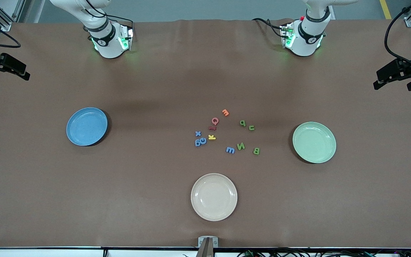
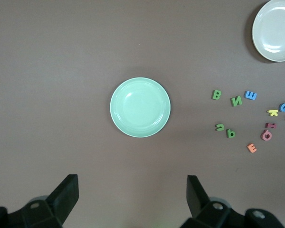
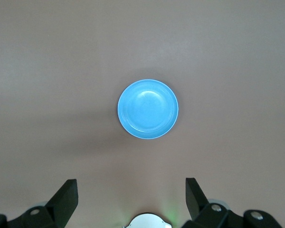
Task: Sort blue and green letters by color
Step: 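Move the left gripper out toward the scattered foam letters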
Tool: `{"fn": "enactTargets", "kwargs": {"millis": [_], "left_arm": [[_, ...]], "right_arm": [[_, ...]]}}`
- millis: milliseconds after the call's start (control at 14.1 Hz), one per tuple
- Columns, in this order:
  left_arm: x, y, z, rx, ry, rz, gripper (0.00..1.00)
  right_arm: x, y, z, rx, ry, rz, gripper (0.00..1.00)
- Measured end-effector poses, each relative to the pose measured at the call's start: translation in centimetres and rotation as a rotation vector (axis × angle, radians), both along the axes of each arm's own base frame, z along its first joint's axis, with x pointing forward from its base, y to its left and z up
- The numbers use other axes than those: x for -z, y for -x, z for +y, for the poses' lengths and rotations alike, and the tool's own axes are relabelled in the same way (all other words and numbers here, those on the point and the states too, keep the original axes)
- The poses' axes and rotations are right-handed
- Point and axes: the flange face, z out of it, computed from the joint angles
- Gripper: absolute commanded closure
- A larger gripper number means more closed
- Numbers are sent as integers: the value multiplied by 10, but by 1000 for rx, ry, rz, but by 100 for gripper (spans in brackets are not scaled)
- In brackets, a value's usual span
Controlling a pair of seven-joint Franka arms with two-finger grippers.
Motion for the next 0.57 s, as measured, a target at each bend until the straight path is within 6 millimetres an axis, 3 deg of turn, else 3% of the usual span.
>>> {"fn": "enactTargets", "kwargs": {"millis": [284,426,568], "left_arm": [[8,-1,-6,12,1,34,0],[31,-9,-29,18,26,91,0],[68,-24,-69,-29,38,161,0]], "right_arm": [[-2,-3,1,-1,-10,-25,0],[-3,-4,3,-4,-23,-35,0],[-3,-4,2,-38,-26,-39,0]]}}
